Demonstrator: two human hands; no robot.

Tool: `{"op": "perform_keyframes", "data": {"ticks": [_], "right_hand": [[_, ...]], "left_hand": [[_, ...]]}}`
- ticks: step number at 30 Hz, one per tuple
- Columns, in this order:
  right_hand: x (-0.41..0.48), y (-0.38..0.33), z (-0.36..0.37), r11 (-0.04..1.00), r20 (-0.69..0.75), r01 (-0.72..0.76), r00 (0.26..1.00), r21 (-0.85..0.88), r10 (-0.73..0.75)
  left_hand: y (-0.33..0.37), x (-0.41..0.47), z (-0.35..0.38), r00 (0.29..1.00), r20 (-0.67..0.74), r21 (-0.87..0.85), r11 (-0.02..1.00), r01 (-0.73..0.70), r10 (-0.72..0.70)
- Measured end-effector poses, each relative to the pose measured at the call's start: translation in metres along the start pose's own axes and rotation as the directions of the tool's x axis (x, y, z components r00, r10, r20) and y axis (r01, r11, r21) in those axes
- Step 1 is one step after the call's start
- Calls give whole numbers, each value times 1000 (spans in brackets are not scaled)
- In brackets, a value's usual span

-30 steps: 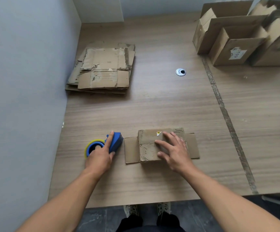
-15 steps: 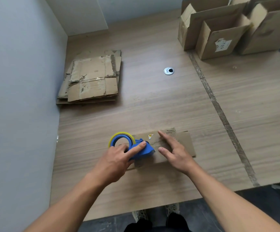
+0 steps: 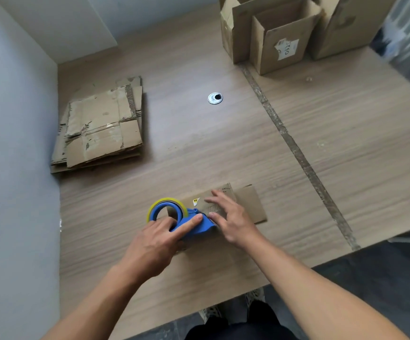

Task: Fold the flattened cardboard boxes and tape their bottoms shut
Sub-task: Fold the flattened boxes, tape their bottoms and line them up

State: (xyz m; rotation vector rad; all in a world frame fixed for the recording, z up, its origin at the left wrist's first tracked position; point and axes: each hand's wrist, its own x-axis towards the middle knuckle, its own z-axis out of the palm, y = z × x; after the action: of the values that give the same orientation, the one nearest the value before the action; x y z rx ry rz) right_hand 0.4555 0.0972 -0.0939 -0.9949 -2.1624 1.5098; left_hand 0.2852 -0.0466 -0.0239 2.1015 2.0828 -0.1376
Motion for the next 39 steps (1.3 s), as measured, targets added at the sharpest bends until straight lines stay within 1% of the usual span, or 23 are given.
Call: {"op": "perform_keyframes", "data": {"ticks": [2,4,5,7,12,14,16,18,19,21,23,25,27,31,33,35,37,39], "right_hand": [[2,5,3,1000,-23,-3,1000,-12,2],[0,7,6,1000,-68,-6,998,2,6],[-1,7,6,1000,-96,-4,995,21,6],[-4,5,4,998,-144,-2,989,70,12],[-6,3,-8,987,-133,-36,989,154,57],[-7,2,-20,974,-191,-95,972,207,135],[-10,5,-41,947,-270,-163,933,275,239],[-15,13,-63,901,-287,-205,901,383,326],[-17,17,-70,873,-271,-223,892,434,362],[-14,26,-72,828,-219,-292,874,478,434],[-5,30,-65,790,-155,-391,846,472,511],[5,30,-61,765,-101,-459,826,452,555],[12,28,-63,775,-45,-491,833,398,551],[17,30,-71,844,33,-501,863,193,504],[19,28,-73,849,52,-505,863,159,503],[20,25,-74,827,53,-505,859,246,509],[21,21,-72,759,60,-515,841,399,538],[20,21,-68,705,53,-508,827,496,559]], "left_hand": [[2,1,-2,1000,-9,-2,1000,5,-5],[4,2,0,999,-15,12,999,46,-46],[7,3,0,997,-3,11,997,80,-80],[13,6,-2,987,58,-45,987,155,-152],[17,11,0,972,142,-81,977,199,-186],[15,12,0,967,170,-75,976,203,-189],[13,11,1,968,178,-70,979,192,-177],[13,11,1,972,169,-62,982,176,-163],[12,11,1,972,171,-59,983,175,-163],[13,11,0,971,170,-47,983,179,-169],[15,12,-2,969,168,-39,981,189,-180],[14,13,-2,966,176,-33,980,197,-188],[13,13,-2,963,185,-44,978,206,-194],[12,12,0,961,185,-25,977,214,-205],[12,12,0,962,182,-27,976,214,-206],[12,12,0,960,187,-24,976,217,-209],[12,13,-1,961,180,-28,976,217,-208],[12,12,-1,964,158,-56,973,225,-213]]}}
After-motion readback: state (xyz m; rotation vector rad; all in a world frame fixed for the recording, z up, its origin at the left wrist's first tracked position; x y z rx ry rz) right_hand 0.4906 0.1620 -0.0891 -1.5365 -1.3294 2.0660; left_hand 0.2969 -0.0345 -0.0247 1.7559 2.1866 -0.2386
